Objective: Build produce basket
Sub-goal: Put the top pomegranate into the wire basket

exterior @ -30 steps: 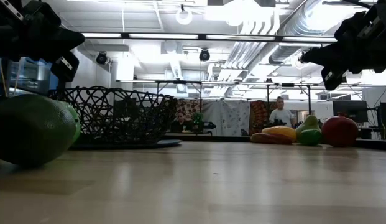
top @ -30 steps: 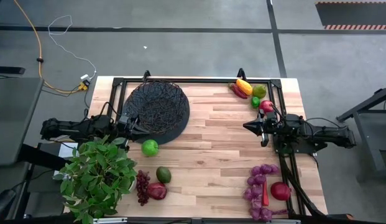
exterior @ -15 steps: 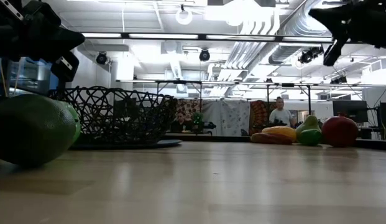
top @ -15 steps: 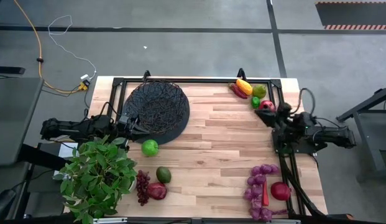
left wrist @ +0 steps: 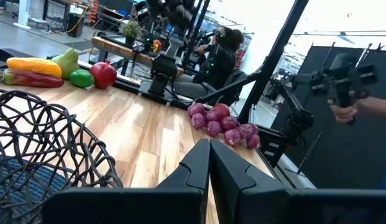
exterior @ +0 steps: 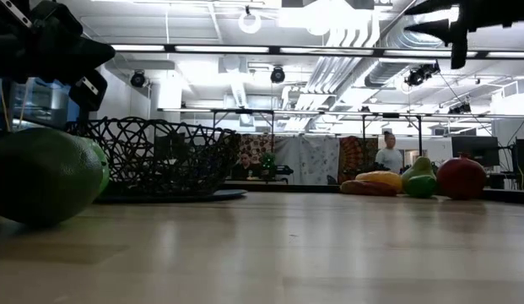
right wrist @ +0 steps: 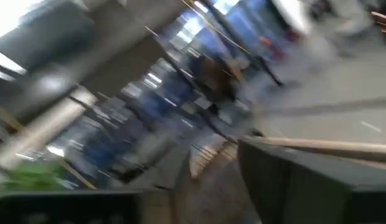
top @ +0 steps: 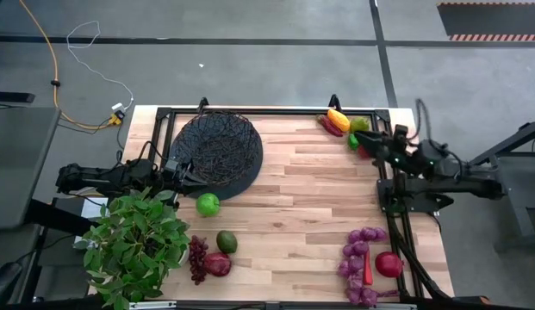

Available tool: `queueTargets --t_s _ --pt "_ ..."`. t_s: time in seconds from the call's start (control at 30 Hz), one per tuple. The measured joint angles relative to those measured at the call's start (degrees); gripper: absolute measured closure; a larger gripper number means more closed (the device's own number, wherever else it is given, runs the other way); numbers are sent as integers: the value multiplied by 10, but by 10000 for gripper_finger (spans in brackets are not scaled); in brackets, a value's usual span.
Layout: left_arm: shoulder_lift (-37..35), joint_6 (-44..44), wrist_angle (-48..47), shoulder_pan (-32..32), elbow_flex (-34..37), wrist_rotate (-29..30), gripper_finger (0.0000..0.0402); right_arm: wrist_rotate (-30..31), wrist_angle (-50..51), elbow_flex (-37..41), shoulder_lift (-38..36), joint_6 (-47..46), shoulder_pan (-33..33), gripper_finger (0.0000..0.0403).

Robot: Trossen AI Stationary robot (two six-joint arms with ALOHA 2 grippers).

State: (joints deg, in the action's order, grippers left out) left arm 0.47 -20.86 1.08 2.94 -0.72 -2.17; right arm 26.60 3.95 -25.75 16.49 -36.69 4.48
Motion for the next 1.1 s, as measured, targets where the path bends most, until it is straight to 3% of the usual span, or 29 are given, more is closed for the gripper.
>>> queueTargets --t_s 0.13,0.27,0.4,0.5,0.63,0.8,1.1 --pt "0 0 0 0 0 0 401 44 171 -106 102 -54 2 181" --pt "0 0 0 0 0 0 401 48 353 -202 204 -113 40 112" --pt "0 0 0 0 0 0 401 40 593 -291 299 -232 124 92" --pt "0 0 0 0 0 0 401 -8 702 -323 351 -248 188 91" --pt "0 0 0 0 0 0 401 -40 718 -315 391 -215 247 91" --pt "0 0 0 0 0 0 401 -27 714 -271 414 -224 308 91" --pt "0 0 0 0 0 0 401 -30 621 -180 394 -292 377 91"
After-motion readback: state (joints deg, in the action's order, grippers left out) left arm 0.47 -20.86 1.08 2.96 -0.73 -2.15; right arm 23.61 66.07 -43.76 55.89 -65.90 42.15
